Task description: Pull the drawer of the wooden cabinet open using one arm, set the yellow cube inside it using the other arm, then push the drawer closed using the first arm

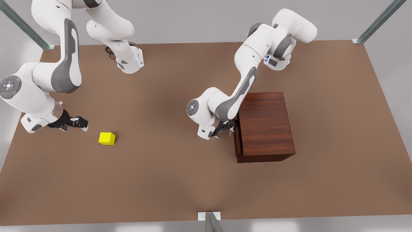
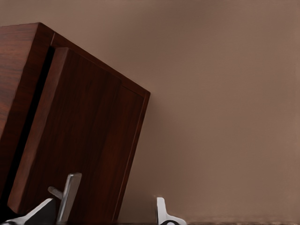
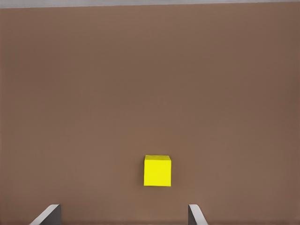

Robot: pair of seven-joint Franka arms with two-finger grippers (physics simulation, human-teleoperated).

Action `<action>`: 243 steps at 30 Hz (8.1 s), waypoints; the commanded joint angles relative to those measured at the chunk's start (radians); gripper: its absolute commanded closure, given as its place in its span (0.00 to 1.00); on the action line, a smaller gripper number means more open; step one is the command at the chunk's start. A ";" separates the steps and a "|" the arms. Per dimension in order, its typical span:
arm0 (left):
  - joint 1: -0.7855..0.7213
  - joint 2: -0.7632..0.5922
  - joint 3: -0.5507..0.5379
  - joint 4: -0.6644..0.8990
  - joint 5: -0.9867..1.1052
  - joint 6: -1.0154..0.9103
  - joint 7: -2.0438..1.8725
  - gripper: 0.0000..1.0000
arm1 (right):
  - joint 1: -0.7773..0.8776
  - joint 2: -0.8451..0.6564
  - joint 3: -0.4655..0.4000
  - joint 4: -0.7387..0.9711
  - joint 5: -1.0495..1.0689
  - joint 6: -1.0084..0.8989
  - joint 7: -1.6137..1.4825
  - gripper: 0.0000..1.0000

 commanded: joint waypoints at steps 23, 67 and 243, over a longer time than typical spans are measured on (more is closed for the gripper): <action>0.002 -0.008 -0.077 0.028 -0.025 0.124 -0.286 0.00 | 0.000 0.004 0.000 0.002 0.001 0.003 -0.002 0.00; 0.691 -0.922 -0.094 -0.705 -0.420 0.021 1.085 0.00 | 0.092 0.151 0.003 0.004 -0.037 0.031 0.309 0.00; 0.003 -0.252 -0.025 0.056 -0.383 0.207 -0.407 0.00 | -0.245 0.183 0.325 0.171 -0.171 -0.279 0.067 0.00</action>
